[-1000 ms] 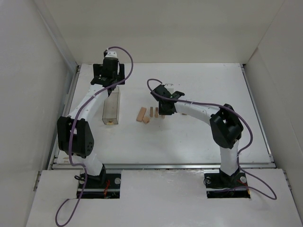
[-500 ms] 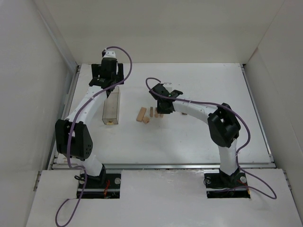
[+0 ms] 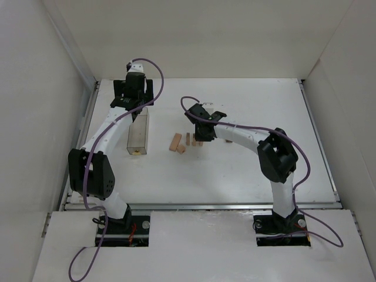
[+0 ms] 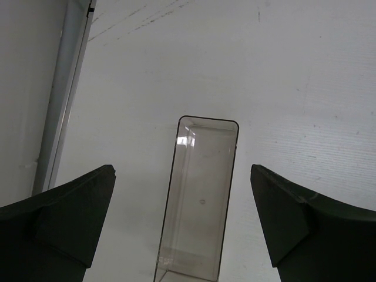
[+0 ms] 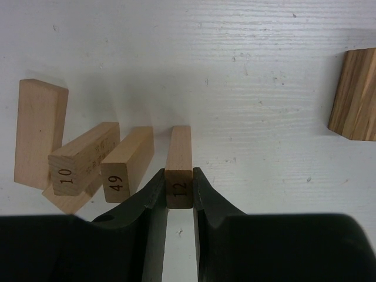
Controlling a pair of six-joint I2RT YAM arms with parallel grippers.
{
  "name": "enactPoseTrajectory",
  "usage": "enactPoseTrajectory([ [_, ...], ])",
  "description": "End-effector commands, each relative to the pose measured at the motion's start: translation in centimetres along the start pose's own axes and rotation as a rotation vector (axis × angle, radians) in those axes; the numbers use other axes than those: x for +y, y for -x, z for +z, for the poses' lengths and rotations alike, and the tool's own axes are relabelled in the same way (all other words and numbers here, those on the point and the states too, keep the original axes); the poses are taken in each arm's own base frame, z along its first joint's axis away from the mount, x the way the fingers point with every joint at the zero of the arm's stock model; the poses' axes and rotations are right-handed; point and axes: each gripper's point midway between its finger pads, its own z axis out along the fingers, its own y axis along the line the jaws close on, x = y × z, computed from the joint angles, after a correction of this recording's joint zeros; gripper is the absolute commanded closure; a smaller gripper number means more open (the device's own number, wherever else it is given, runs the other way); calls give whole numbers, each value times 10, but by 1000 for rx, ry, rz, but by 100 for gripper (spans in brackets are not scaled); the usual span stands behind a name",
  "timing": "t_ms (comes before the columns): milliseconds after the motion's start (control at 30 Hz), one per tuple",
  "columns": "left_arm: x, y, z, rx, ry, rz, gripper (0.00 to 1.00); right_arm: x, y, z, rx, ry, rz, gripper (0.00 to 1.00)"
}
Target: Build the wood block tower
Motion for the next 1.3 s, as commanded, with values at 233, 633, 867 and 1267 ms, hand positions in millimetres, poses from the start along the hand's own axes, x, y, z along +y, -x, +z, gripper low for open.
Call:
enactPoseTrajectory([
  [233, 5, 20, -18, -75, -13, -51, 0, 11, 8, -7, -14, 17, -1, 69],
  [633, 3, 18, -16, -74, -22, -42, 0, 14, 17, -17, -40, 39, 13, 66],
  [867, -7, 18, -17, -71, -83, -20, 0, 13, 35, -49, -120, 106, 42, 61],
  [1267, -110, -71, -30, 141, -607, 131, 4, -5, 63, -101, -250, 142, 83, 53],
])
